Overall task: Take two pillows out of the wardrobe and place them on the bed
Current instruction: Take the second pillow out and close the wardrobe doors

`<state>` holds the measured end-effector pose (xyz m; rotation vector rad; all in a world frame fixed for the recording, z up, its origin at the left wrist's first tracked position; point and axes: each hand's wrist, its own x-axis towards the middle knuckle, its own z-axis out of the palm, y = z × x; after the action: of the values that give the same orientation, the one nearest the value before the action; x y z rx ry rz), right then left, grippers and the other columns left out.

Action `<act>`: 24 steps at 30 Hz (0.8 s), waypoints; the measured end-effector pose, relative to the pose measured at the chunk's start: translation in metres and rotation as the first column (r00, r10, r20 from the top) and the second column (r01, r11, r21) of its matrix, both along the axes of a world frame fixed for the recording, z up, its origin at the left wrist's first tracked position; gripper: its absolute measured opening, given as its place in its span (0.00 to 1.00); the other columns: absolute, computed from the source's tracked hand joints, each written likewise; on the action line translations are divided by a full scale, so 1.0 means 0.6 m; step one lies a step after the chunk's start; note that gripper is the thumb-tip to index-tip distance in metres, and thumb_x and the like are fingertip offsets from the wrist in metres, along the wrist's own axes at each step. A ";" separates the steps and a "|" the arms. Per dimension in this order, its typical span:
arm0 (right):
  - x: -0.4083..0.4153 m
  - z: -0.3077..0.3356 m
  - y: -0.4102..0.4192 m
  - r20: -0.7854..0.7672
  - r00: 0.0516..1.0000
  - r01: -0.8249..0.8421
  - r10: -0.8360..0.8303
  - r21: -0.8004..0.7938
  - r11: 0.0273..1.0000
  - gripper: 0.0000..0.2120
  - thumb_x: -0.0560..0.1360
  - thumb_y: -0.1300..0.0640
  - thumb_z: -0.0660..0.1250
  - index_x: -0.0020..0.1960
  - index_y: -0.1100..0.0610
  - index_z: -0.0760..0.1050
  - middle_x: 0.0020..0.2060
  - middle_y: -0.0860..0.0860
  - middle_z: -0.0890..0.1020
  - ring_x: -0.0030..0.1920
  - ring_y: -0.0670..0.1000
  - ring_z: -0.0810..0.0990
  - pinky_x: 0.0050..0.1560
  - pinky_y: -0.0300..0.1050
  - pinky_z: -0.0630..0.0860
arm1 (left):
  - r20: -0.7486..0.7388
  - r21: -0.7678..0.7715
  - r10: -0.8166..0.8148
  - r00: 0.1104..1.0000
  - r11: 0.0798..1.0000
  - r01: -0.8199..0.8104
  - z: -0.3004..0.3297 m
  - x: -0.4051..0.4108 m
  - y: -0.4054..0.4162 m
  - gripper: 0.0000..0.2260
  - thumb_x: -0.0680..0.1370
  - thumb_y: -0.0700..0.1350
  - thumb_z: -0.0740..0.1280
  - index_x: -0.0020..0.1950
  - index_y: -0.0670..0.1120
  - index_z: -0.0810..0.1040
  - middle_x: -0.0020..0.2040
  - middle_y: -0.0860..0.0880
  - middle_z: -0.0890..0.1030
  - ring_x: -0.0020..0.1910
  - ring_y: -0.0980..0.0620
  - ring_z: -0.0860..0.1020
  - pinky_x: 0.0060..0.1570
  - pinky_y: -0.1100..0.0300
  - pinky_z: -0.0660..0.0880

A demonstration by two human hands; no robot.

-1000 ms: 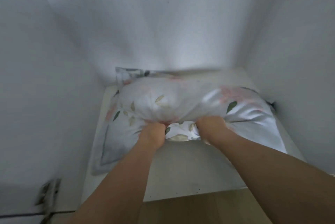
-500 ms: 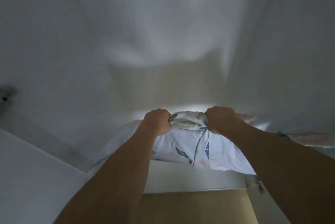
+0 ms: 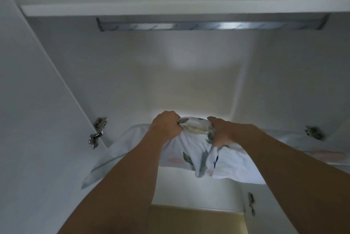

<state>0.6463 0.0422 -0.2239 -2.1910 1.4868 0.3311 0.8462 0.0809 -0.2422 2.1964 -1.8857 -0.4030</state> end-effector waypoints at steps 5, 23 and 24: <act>0.066 -0.023 0.032 0.101 0.994 -0.048 0.048 0.001 0.999 0.34 0.60 0.44 0.77 0.61 0.50 0.67 0.54 0.49 0.78 0.52 0.53 0.79 0.56 0.53 0.76 | -0.076 -0.024 -0.077 0.994 0.997 0.075 -0.006 0.017 0.022 0.11 0.66 0.38 0.65 0.26 0.45 0.66 0.25 0.48 0.69 0.30 0.44 0.71 0.32 0.59 0.65; 0.224 0.019 0.164 -0.089 0.949 -0.315 0.303 -0.190 0.930 0.15 0.76 0.54 0.59 0.60 0.58 0.74 0.55 0.54 0.79 0.54 0.54 0.79 0.52 0.45 0.75 | 0.005 -0.328 0.349 0.937 0.886 -0.328 0.011 0.173 0.276 0.25 0.74 0.49 0.56 0.65 0.36 0.75 0.64 0.37 0.76 0.66 0.38 0.72 0.68 0.49 0.64; 0.225 0.024 0.173 -0.102 0.941 -0.335 0.321 -0.179 0.925 0.17 0.76 0.54 0.59 0.63 0.58 0.73 0.58 0.54 0.78 0.56 0.55 0.78 0.54 0.45 0.74 | 0.021 -0.358 0.441 0.897 0.842 -0.405 0.012 0.172 0.306 0.24 0.76 0.48 0.59 0.69 0.37 0.71 0.69 0.38 0.72 0.71 0.38 0.66 0.72 0.49 0.59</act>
<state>0.7811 0.1461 -0.2092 -2.6171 1.2251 0.3907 0.9497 0.2646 -0.2353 2.3220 -1.3168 0.1184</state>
